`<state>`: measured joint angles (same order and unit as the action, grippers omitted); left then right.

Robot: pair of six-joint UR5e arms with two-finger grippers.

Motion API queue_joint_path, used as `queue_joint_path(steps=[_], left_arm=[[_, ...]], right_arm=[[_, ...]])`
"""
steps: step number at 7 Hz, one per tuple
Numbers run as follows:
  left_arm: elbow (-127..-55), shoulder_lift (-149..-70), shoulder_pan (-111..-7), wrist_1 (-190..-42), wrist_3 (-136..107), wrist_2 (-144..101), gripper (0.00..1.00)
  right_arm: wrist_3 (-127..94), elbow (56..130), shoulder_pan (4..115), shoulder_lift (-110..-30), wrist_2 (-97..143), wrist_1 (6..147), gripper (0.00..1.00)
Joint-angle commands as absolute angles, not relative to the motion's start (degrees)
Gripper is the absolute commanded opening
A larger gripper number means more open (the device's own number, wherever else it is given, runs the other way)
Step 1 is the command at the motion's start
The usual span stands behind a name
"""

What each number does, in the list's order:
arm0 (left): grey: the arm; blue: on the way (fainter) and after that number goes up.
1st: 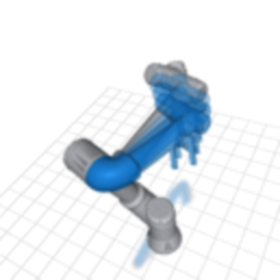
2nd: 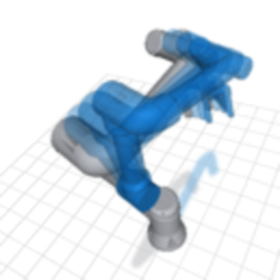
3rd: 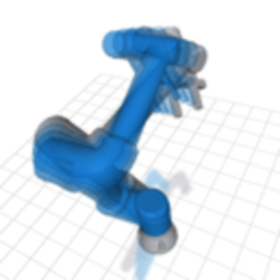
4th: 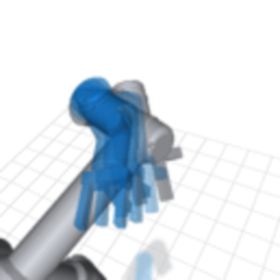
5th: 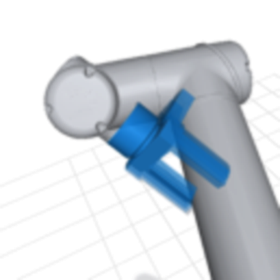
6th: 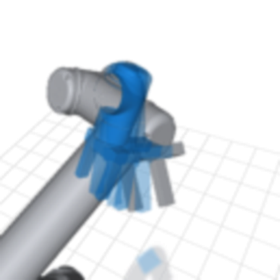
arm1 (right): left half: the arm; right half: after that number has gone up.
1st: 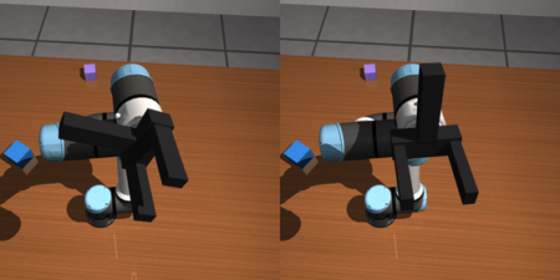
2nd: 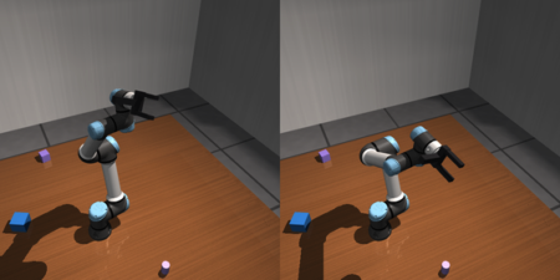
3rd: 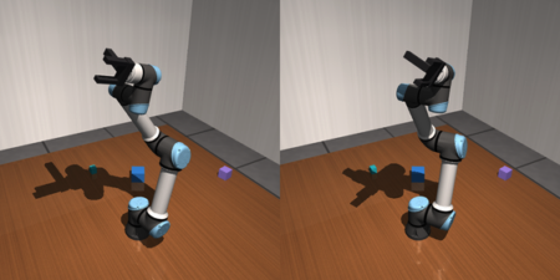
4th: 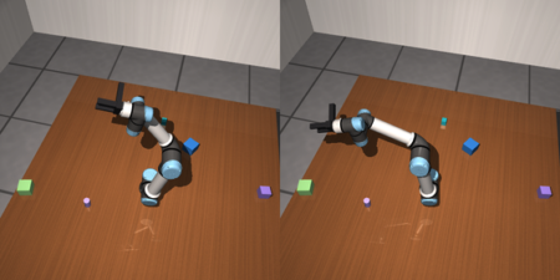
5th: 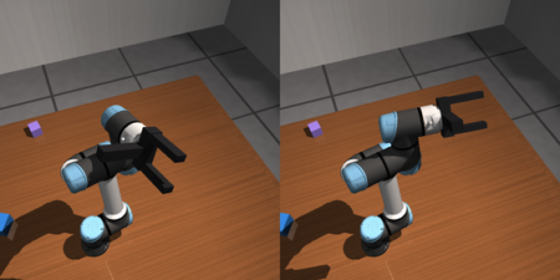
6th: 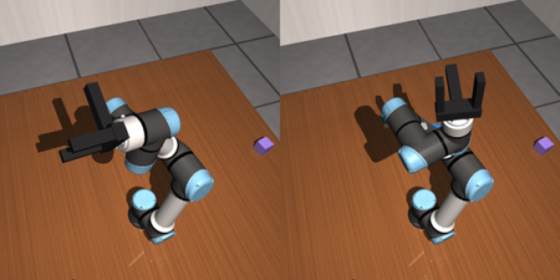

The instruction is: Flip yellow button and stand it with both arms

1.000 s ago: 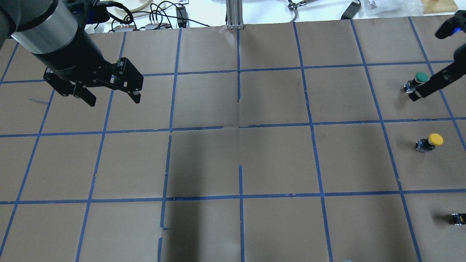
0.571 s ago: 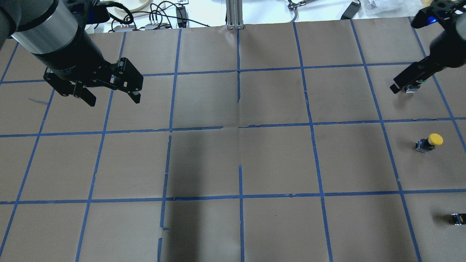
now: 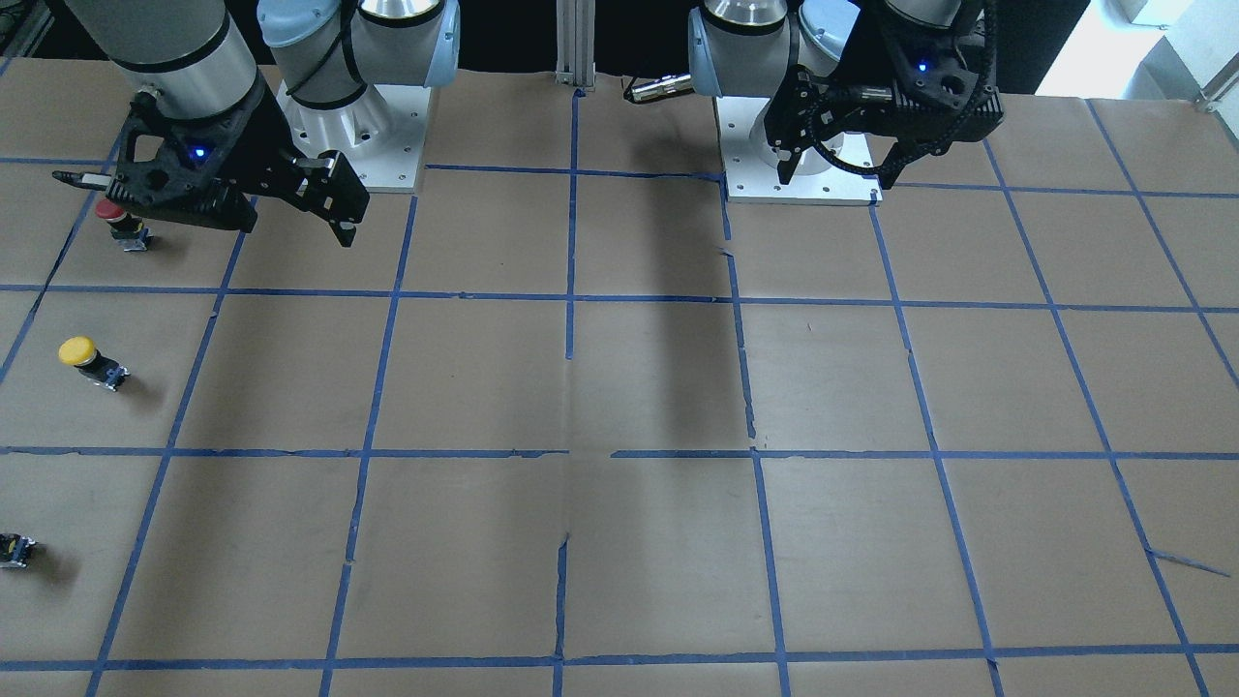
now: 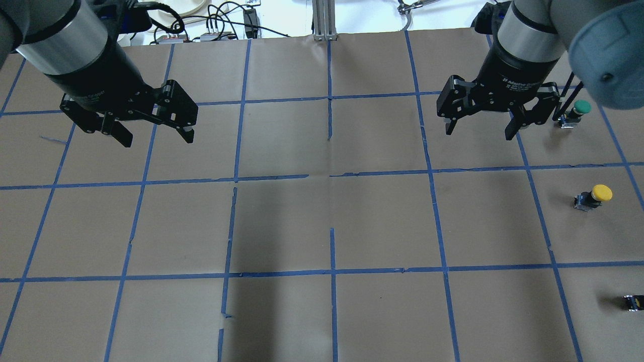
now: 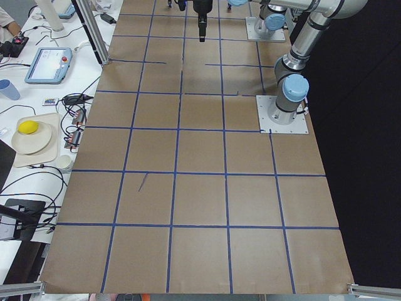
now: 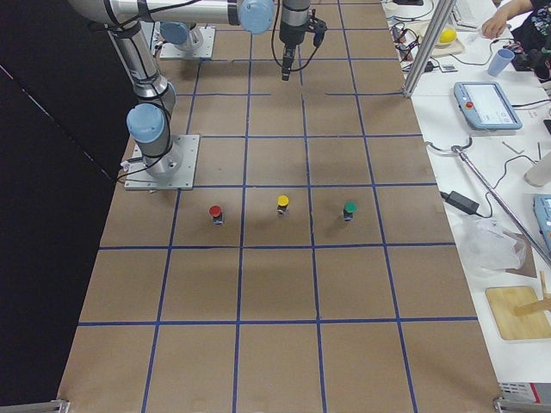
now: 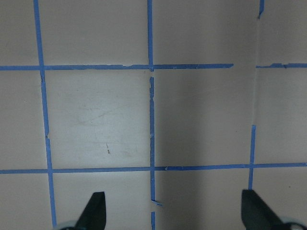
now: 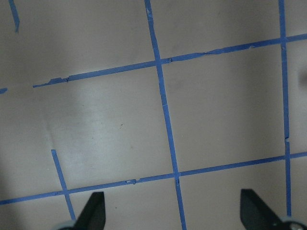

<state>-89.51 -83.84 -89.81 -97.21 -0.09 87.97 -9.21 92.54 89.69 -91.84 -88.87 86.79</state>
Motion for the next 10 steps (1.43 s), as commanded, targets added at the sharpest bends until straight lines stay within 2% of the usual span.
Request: queue_joint_path(steps=[1,10], left_arm=[[-89.56,-83.85,-89.74,-97.29,-0.09,87.98,1.0],[-89.3,-84.64,-89.74,-96.42,-0.17,87.45,1.0]], right_arm=[[-9.58,92.38,89.13,-92.46,-89.47,86.31,1.0],[-9.49,92.72,89.56,-92.55,-89.56,87.01,1.0]])
